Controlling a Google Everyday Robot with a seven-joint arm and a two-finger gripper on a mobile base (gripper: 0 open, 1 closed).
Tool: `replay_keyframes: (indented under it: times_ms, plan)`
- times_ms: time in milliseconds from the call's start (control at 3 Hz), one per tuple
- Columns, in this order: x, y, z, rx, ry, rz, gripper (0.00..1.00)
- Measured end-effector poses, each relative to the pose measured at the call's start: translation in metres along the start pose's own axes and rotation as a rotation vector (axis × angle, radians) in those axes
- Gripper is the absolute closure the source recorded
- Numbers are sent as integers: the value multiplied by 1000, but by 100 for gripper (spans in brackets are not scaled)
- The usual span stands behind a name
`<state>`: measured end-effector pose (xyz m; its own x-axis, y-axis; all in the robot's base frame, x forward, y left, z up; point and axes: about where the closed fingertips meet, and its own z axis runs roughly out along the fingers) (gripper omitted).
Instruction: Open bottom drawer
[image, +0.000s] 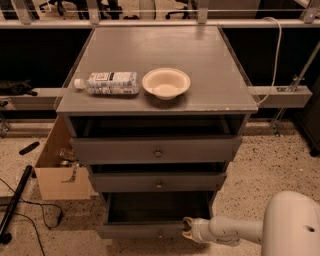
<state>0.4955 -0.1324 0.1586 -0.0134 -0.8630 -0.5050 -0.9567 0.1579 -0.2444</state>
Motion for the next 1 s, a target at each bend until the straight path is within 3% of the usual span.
replay_keyframes:
  times_ms: [667,1000]
  plan:
    - [0,0,0,0,0,0,6]
    - [0,0,0,0,0,0,9]
